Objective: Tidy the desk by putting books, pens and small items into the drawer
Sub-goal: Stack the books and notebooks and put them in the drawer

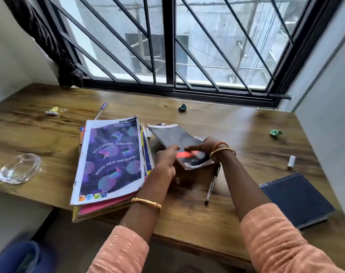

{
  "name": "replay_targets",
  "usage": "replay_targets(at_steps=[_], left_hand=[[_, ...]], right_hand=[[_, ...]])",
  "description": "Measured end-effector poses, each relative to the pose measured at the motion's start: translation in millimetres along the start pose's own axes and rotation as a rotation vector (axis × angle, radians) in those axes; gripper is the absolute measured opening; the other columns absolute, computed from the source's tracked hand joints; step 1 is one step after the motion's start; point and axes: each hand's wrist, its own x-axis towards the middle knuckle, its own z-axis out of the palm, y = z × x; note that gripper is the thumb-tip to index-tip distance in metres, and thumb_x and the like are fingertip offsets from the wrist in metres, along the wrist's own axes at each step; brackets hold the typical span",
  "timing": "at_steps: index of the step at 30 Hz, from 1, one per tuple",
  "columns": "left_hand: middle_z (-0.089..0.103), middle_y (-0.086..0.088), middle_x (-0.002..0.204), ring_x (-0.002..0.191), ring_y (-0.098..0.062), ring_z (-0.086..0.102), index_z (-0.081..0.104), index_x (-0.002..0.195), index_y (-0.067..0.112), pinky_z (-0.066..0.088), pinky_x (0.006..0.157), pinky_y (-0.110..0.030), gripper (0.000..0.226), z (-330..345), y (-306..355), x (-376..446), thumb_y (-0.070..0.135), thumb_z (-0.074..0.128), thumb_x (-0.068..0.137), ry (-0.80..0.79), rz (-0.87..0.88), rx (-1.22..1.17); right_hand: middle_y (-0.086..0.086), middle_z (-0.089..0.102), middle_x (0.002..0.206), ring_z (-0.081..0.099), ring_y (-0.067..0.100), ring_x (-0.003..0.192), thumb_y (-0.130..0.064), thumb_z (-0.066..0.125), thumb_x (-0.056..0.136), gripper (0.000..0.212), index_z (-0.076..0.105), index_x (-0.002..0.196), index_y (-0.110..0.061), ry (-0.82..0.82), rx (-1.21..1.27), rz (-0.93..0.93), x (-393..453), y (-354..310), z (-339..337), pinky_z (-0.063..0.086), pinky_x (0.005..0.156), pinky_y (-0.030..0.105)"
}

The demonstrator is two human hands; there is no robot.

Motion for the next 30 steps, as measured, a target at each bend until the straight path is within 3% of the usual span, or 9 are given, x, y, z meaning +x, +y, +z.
replay_targets(at_steps=[4,6,8,11,15,17,19,24,30], left_hand=[[0.059,-0.014,0.084,0.058,-0.017,0.053,0.056,0.095,0.004,0.046,0.044,-0.021,0.013,20.2,2.7,-13.5,-0.005,0.052,0.086,-0.006,0.136,0.022],[0.061,-0.012,0.089,0.066,-0.02,0.057,0.054,0.098,0.006,0.049,0.057,-0.026,0.021,24.4,7.9,-19.8,-0.01,0.049,0.085,-0.035,0.25,0.02],[0.064,-0.011,0.103,0.083,-0.024,0.061,0.055,0.115,0.004,0.053,0.071,-0.031,0.033,25.5,10.6,-22.3,-0.009,0.052,0.085,-0.11,0.381,0.041],[0.065,-0.011,0.108,0.091,-0.023,0.061,0.053,0.124,0.002,0.053,0.082,-0.035,0.038,24.0,8.2,-32.2,-0.005,0.056,0.086,-0.218,0.447,0.058],[0.071,-0.011,0.089,0.071,-0.017,0.069,0.059,0.111,-0.002,0.058,0.063,-0.025,0.025,31.7,-14.4,-54.3,-0.003,0.054,0.087,-0.556,0.205,0.053],[0.073,-0.008,0.072,0.06,-0.015,0.07,0.064,0.093,0.0,0.056,0.054,-0.023,0.015,44.0,-27.3,-64.5,0.003,0.049,0.091,-0.681,-0.049,0.009],[0.073,-0.01,0.071,0.06,-0.019,0.071,0.064,0.089,0.001,0.056,0.052,-0.026,0.021,60.9,-39.4,-71.0,0.007,0.044,0.094,-0.746,-0.211,-0.016],[0.067,-0.007,0.056,0.048,-0.018,0.065,0.058,0.082,0.004,0.054,0.048,-0.023,0.018,99.1,-69.2,-86.2,0.012,0.047,0.093,-0.776,-0.238,0.267],[0.068,-0.012,0.078,0.064,-0.024,0.066,0.06,0.094,0.006,0.057,0.059,-0.032,0.012,99.6,-81.0,-74.4,0.014,0.051,0.091,-0.768,-0.254,0.37]], right_hand=[[0.002,0.061,0.077,0.056,0.018,0.078,-0.049,0.076,0.071,0.042,0.064,0.084,-0.011,0.012,0.2,-0.098,-4.9,4.5,-4.2,0.044,0.068,0.03],[0.004,0.062,0.083,0.057,0.019,0.082,-0.044,0.076,0.073,0.045,0.067,0.094,-0.006,0.13,0.291,-0.122,-12.2,12.3,-11.4,0.043,0.071,0.03],[0.009,0.068,0.095,0.061,0.023,0.093,-0.038,0.073,0.076,0.039,0.068,0.099,-0.007,0.375,0.367,-0.088,-27.3,30.1,-24.3,0.046,0.079,0.03],[0.015,0.064,0.113,0.057,0.033,0.107,-0.038,0.065,0.075,0.038,0.065,0.103,-0.012,0.734,0.367,0.131,-68.4,72.2,-41.7,0.047,0.09,0.037],[0.024,0.04,0.136,0.037,0.041,0.126,-0.043,0.065,0.078,0.067,0.044,0.128,-0.005,0.824,0.356,0.563,-131.0,127.0,-45.9,0.034,0.103,0.047],[0.027,0.038,0.139,0.036,0.042,0.129,-0.045,0.068,0.078,0.077,0.038,0.133,0.001,0.836,0.468,0.648,-150.1,149.0,-43.6,0.035,0.104,0.045],[0.026,0.042,0.139,0.041,0.039,0.128,-0.048,0.067,0.079,0.08,0.039,0.134,0.004,0.824,0.577,0.661,-161.1,165.7,-40.8,0.039,0.101,0.041],[0.009,0.055,0.125,0.052,0.033,0.119,-0.037,0.065,0.084,0.061,0.051,0.125,0.005,0.789,0.898,0.6,-173.0,182.9,-16.0,0.042,0.097,0.035],[0.017,0.059,0.125,0.057,0.03,0.114,-0.036,0.065,0.085,0.056,0.056,0.119,0.007,0.827,1.037,0.625,-173.9,177.9,-6.4,0.042,0.084,0.028]])
